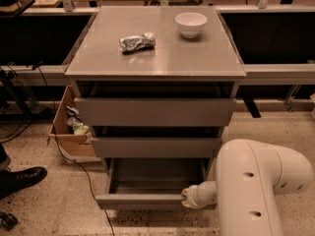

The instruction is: Open bottom drawer

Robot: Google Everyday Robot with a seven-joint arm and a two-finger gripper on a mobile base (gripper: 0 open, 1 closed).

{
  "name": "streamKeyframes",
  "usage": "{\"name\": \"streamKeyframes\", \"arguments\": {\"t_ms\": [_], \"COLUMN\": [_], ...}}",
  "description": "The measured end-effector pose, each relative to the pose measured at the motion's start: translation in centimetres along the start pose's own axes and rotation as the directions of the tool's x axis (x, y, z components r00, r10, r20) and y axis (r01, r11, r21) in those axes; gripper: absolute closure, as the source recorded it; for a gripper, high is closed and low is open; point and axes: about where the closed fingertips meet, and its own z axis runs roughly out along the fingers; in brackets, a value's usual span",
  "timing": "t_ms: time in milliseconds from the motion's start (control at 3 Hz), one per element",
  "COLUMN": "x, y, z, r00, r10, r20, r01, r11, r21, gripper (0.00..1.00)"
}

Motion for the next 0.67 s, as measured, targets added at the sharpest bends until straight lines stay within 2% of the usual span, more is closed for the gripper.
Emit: {"name": "streamKeyframes", "arguments": {"t_ms": [333,667], "x": [0.03,-0.05], "y": [0.44,0.49], "z": [-1.39,-2.31], "r00": [1.000,1.000], "r10": [-0.016,-0.020], "r20": [-0.012,-0.021], "r01": [0.016,0.021], "r11": [0.9998,0.9996], "r21": [0.011,0.019], "gripper": [1.00,0.84]}}
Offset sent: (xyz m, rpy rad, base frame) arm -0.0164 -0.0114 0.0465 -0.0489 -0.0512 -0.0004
